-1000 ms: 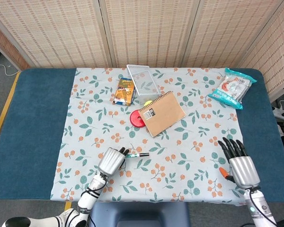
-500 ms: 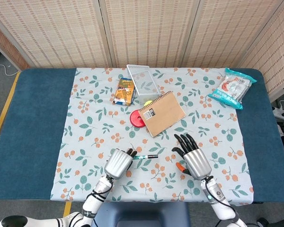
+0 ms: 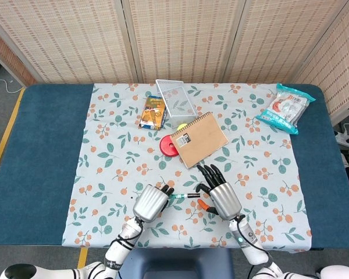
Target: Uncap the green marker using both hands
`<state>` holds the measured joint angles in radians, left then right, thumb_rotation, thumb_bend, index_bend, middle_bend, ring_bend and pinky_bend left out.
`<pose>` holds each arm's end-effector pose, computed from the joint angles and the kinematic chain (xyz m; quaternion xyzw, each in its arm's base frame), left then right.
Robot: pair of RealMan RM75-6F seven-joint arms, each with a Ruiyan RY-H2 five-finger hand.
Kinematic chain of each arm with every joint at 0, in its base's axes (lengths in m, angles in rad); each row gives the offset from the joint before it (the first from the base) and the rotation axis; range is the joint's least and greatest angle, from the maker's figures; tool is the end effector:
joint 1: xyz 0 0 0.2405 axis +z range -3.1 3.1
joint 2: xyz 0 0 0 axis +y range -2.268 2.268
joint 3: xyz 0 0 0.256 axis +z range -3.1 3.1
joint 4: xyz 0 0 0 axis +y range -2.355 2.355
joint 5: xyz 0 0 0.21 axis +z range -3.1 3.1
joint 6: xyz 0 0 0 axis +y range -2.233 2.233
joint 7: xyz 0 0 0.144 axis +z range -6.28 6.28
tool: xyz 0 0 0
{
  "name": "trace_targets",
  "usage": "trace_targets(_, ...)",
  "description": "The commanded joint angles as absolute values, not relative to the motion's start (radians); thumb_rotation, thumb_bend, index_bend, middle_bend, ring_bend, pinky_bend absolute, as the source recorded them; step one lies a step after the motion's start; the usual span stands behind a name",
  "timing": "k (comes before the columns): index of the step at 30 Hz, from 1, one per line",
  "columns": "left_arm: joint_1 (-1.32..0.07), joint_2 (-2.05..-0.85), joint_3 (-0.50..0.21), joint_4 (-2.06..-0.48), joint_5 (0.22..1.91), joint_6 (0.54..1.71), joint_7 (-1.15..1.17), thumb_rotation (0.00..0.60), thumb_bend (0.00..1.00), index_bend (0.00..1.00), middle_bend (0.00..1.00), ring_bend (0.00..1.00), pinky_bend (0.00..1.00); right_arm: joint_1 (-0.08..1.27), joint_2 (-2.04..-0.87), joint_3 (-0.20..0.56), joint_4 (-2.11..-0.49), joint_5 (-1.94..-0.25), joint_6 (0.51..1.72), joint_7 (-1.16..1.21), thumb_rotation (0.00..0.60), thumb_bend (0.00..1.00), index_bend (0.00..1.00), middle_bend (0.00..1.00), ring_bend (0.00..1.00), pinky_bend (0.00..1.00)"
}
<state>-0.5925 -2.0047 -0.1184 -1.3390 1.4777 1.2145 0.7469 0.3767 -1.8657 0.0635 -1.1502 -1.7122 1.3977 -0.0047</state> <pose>-0.0747 0.2468 -0.1086 -0.7665 -0.2025 -0.4312 0.4307 -0.1825 -0.2381 -0.0604 0.6668 -0.3459 0.5385 0.3817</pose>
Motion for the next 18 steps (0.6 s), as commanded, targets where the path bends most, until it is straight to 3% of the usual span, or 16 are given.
trace_targets(1,-0.594,-2.005,-0.12,-1.337,1.48,1.219,0.746,0.6,0.57,0.85,0.97,0.86,1.0,0.381,-1.873,0.059,-1.143,-1.71,1.399,0.001,0.6,0.16,0.5,0.0,0.0,0.0)
trace_targets(18,-0.587,-1.984,-0.112,-1.394,1.457,1.213,0.756,0.6,0.58,0.85,0.97,0.86,1.0,0.399,-1.885,0.054,-1.124,-1.693,1.414,0.031,0.6,0.21,0.52,0.0,0.0,0.0)
